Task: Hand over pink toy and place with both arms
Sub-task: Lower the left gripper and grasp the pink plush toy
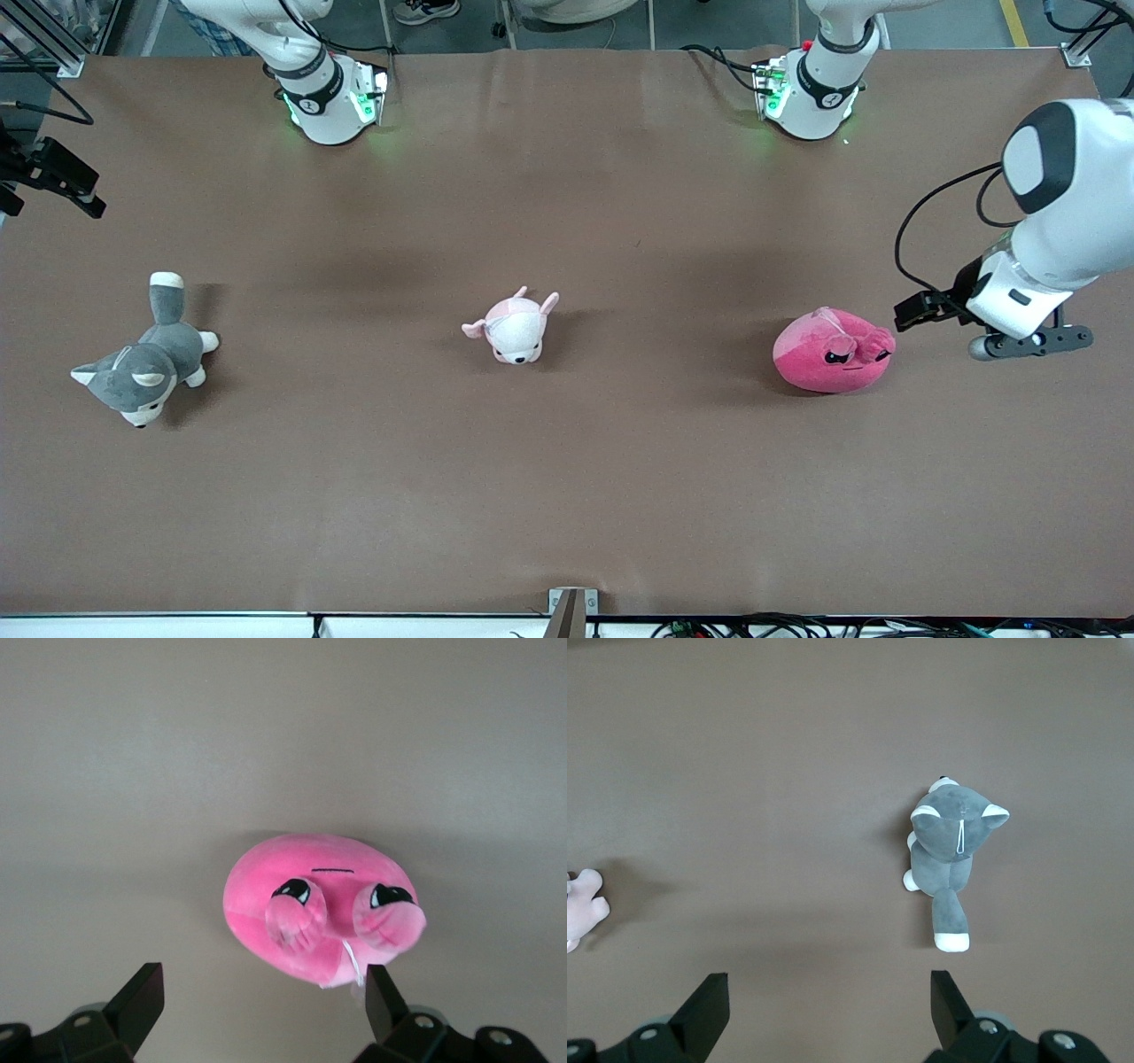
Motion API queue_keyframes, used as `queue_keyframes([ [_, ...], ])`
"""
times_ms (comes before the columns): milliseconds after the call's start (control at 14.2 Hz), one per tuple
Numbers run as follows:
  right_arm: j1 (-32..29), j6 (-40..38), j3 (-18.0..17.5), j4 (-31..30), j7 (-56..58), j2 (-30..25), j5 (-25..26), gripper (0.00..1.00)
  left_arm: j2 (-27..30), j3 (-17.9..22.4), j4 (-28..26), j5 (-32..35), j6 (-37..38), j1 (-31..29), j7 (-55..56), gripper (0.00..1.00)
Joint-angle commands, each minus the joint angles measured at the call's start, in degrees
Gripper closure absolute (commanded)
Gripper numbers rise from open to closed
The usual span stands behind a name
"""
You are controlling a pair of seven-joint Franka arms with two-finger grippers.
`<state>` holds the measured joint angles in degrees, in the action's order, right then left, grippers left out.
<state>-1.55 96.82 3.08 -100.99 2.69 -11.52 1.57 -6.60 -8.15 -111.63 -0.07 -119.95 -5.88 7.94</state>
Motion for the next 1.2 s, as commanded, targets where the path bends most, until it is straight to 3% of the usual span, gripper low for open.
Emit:
queue_keyframes([
  [0,-0.21,0.04,-0.18,1.14,-0.23,0.1,1.33,0.0,1.42,-0.2,-5.78,-0.64,-6.5,-0.09,0.5,0.06],
  [282,-0.03,-0.05,-0.18,2.2,-0.58,0.45,1.07,0.0,-1.13,-0.2,-6.23,-0.81,-9.85,-0.09,0.5,0.23],
  [704,-0.47,0.04,0.0,2.2,-0.67,0.54,0.45,0.0,-4.73,-0.29,-6.05,-0.9,-14.6,-0.09,0.76,0.3],
  [775,-0.47,0.04,0.0,2.2,-0.67,0.62,0.45,0.0,-5.0,-0.29,-6.14,-0.9,-14.96,-0.09,0.85,0.35],
  [986,-0.38,0.21,0.0,2.29,-0.41,0.71,0.45,0.0,-4.83,-0.64,-6.58,-0.9,-14.79,0.52,2.68,0.66],
  [1127,-0.29,0.13,0.0,2.29,-0.32,0.71,0.54,0.0,-4.82,-2.48,-6.58,-0.9,-14.52,1.05,7.34,0.78],
])
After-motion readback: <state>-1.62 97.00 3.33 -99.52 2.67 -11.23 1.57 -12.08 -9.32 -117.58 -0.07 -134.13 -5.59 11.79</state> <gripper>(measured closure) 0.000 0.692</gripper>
